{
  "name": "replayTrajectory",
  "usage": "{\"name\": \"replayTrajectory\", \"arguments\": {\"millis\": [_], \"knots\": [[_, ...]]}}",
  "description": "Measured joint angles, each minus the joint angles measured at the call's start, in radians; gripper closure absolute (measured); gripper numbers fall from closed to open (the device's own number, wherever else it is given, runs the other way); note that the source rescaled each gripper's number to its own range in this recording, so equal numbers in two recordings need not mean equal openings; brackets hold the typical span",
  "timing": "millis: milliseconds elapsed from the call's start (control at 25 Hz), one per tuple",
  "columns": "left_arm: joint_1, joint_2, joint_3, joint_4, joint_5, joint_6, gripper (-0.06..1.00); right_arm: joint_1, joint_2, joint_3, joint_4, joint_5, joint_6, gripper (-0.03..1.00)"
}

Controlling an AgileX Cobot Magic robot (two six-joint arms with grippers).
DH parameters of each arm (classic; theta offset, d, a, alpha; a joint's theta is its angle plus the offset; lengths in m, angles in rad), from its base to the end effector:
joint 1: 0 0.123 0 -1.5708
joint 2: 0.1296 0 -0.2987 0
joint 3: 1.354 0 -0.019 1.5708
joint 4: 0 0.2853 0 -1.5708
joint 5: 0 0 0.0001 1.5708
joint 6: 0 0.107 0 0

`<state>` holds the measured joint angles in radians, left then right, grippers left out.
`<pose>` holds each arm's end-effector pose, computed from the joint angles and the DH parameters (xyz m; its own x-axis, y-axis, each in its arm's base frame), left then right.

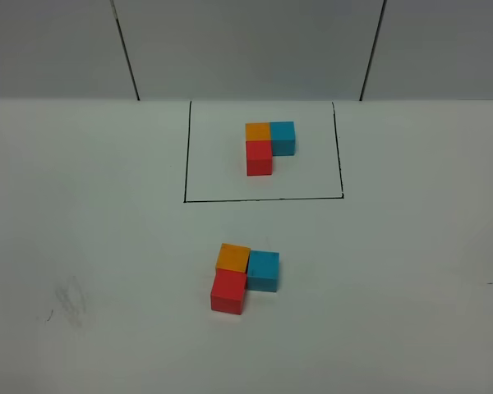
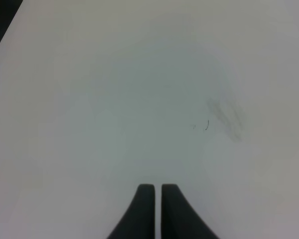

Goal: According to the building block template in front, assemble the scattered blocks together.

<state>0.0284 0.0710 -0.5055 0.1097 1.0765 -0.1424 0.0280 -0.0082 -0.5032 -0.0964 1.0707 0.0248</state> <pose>0.0355 0.0113 0.2852 -0.5124 -0.1042 -0.8524 -0.1571 0.9872 -0.0263 0.0237 -0.0084 0.2872 -0.4538 -0.0342 -0.8905 0.0376 0.9976 -0.0575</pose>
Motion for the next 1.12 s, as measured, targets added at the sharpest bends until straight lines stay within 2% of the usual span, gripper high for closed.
{"name": "replayTrajectory", "arguments": {"millis": [240,1120], "knots": [[0.000,0.000,0.000,0.000,0.000,0.000,0.94,-0.112,0.000,0.000,0.000,0.000,0.000,0.96],[0.000,0.000,0.000,0.000,0.000,0.000,0.94,-0.121,0.000,0.000,0.018,0.000,-0.018,0.96]]}}
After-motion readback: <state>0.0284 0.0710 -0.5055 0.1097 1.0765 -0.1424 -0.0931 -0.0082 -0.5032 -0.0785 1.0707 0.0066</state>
